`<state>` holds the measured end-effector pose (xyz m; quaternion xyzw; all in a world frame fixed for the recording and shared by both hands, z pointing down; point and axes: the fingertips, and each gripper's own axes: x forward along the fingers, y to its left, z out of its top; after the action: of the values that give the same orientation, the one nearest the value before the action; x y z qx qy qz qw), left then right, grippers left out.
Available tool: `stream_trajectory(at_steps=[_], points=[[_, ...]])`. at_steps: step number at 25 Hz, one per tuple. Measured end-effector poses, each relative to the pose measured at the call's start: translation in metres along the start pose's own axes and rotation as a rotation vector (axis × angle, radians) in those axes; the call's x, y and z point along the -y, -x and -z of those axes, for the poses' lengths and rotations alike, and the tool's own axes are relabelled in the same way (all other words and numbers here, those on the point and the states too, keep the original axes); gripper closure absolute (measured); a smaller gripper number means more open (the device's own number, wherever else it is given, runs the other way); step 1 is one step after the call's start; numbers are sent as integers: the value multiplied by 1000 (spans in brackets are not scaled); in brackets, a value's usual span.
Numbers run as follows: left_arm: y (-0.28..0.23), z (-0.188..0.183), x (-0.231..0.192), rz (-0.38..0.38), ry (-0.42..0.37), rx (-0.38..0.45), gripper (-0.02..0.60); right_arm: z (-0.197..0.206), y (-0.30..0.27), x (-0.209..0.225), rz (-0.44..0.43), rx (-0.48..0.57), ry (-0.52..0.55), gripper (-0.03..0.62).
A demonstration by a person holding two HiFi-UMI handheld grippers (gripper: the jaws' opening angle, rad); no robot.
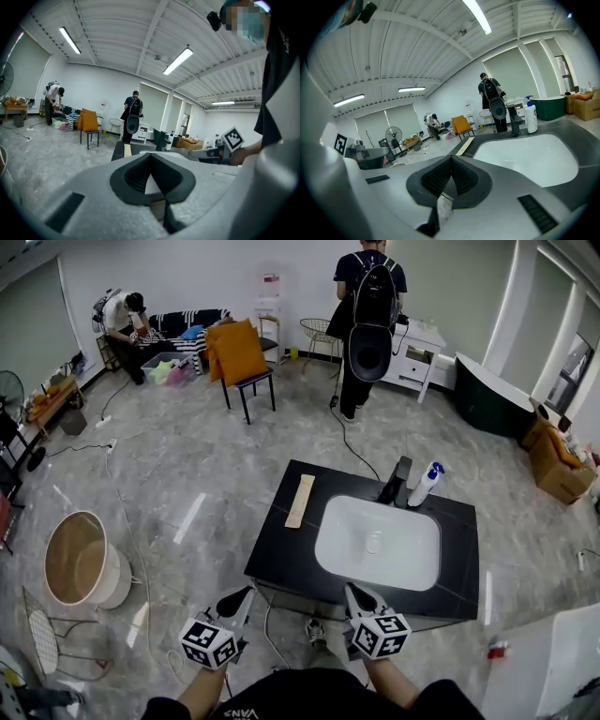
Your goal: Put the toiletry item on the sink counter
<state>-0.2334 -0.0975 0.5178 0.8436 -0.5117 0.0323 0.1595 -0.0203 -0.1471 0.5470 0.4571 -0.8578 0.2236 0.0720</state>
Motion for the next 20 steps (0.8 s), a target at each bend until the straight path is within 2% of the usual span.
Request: stream_trajectory(at_steps=[4, 10, 20], points=[[28, 4, 9, 12, 0, 15, 572, 10, 11, -19, -11, 5, -4, 594], [60, 20, 21, 11, -33, -20, 572, 23, 26, -40, -9, 6, 4, 594], [87, 30, 25, -2, -78, -23, 572, 41, 47, -59, 30, -15, 17, 595]])
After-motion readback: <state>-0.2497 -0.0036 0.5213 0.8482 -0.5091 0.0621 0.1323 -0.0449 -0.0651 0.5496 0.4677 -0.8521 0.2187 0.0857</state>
